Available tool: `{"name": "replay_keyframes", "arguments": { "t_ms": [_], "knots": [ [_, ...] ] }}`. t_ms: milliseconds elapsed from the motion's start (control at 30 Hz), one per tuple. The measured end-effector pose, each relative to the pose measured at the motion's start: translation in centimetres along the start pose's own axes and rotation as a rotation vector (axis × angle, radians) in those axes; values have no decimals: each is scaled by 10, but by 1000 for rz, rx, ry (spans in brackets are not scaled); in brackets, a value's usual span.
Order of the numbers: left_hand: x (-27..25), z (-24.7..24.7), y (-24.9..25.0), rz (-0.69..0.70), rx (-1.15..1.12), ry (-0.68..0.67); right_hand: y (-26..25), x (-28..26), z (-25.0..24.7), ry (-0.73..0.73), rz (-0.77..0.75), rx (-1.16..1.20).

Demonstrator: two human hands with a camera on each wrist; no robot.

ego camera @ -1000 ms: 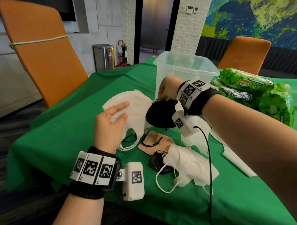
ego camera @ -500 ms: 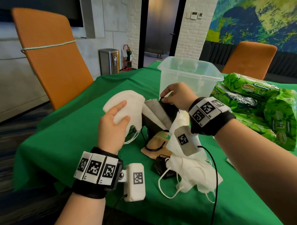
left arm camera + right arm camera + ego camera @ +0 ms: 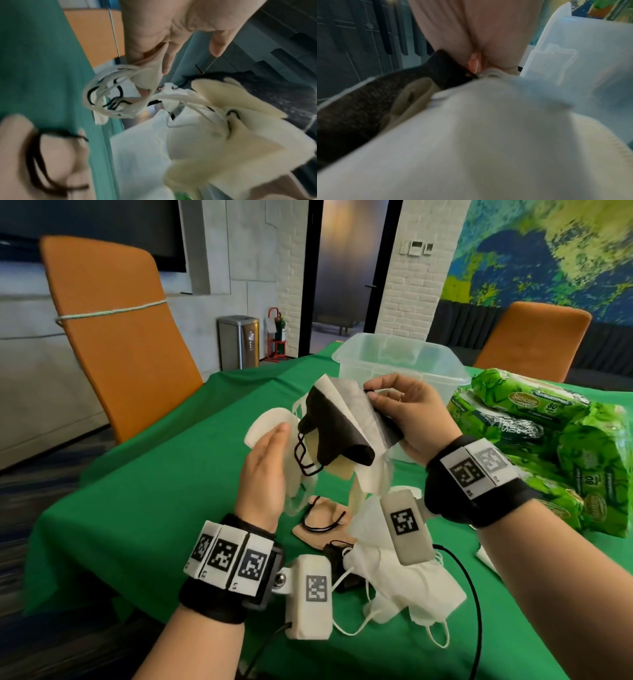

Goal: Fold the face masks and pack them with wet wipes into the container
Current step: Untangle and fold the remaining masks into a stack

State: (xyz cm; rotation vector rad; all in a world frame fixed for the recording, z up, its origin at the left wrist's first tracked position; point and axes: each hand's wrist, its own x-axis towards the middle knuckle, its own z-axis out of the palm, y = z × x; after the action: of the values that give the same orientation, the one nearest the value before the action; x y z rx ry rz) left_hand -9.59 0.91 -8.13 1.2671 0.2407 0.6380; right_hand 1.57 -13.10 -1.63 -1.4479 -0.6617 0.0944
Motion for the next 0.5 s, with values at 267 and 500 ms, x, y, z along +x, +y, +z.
{"name": "replay_keyframes", "arguments": {
  "t_ms": [267,500],
  "knots": [
    [-7,28,1,181,111,-44,19,-10,3,-30,69,-321],
    [-3,18,-3,282,202,35,16,-13,-12,-140,199,-328]
  ]
}}
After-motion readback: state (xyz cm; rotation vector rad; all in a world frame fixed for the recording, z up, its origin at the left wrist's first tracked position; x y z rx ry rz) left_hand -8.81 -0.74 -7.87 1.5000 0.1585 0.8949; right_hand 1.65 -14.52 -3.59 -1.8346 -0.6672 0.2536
